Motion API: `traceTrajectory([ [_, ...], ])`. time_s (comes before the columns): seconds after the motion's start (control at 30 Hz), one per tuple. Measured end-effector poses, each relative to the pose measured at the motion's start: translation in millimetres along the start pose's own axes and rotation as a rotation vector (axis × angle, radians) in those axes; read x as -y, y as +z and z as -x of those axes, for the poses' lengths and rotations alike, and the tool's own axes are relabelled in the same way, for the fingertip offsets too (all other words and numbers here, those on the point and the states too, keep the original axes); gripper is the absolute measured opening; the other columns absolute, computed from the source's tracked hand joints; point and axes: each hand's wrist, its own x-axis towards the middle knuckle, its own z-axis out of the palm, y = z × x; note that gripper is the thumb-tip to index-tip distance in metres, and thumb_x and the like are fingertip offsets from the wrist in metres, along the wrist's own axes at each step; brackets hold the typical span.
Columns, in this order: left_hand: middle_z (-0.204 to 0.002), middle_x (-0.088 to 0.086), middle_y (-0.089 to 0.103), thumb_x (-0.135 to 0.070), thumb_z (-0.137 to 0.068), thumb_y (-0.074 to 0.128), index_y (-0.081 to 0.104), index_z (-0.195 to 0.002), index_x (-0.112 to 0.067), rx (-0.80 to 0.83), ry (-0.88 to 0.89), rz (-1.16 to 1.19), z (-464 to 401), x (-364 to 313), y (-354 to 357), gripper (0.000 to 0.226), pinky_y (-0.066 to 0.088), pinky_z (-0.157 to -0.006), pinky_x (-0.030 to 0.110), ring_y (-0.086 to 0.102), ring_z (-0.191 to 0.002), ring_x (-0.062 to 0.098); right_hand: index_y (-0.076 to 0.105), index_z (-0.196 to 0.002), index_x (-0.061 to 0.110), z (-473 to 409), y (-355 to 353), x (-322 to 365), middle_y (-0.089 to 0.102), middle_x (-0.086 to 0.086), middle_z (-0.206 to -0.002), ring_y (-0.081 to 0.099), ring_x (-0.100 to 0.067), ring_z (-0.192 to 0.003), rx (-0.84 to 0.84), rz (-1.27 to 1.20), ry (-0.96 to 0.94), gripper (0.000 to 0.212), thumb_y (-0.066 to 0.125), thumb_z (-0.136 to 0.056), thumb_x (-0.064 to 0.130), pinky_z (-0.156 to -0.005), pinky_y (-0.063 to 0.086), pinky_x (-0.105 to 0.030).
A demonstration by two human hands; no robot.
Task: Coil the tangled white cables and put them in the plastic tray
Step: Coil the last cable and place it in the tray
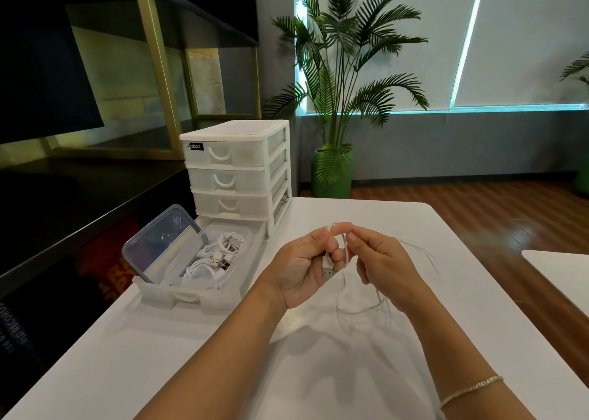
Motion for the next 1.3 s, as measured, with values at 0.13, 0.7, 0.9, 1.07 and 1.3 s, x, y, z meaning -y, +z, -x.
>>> traceTrajectory([
  [0.13,-0.061,0.004,0.065,-0.01,-0.097,0.035,0.072,-0.092,-0.002,0.016,0.005,0.017,1,2,1,0.038,0.057,-0.069,0.025,0.065,-0.057,0.012,0.062,-0.119,0.023,0,2,0,0.062,0.025,-0.079,0.058,0.005,-0.07,0.019,0.101,-0.03,0.029,0.045,-0.096,0.023,-0.069,0.043,-0.009],
  [0.7,-0.039,-0.005,0.033,-0.031,-0.101,0.029,0.046,-0.065,-0.011,-0.091,-0.001,0.133,-3,2,8,0.044,0.046,-0.046,0.021,0.035,-0.036,0.008,0.065,-0.112,0.017,0,5,-2,0.06,0.01,-0.07,0.054,-0.003,-0.064,-0.022,0.263,-0.103,0.028,0.043,-0.096,0.024,-0.062,0.04,-0.008],
  [0.9,-0.036,-0.005,0.03,-0.029,-0.101,0.03,0.055,-0.065,-0.008,-0.153,0.139,0.437,-5,-16,-7,0.048,0.029,-0.033,0.016,0.029,-0.029,0.006,0.06,-0.123,0.022,1,10,-5,0.055,0.018,-0.067,0.052,-0.002,-0.061,0.045,0.33,-0.039,0.033,0.044,-0.096,0.03,-0.067,0.044,-0.012],
  [1.07,-0.038,-0.006,0.032,-0.028,-0.102,0.027,0.058,-0.098,0.001,-0.222,0.202,0.432,-7,-16,-10,0.042,0.03,-0.034,0.015,0.03,-0.03,0.007,0.067,-0.113,0.026,4,15,-5,0.073,-0.002,-0.094,0.06,-0.015,-0.077,0.152,0.456,-0.002,0.029,0.053,-0.091,0.038,-0.079,0.051,-0.031],
  [1.3,-0.05,-0.006,0.053,-0.024,-0.101,0.037,0.057,-0.109,-0.005,-0.45,0.266,-0.236,-9,-11,-7,0.029,0.044,-0.056,0.021,0.05,-0.05,0.008,0.072,-0.104,0.021,5,13,-1,0.071,0.002,-0.098,0.048,0.0,-0.062,0.23,0.464,-0.006,0.024,0.061,-0.087,0.033,-0.063,0.037,-0.015],
])
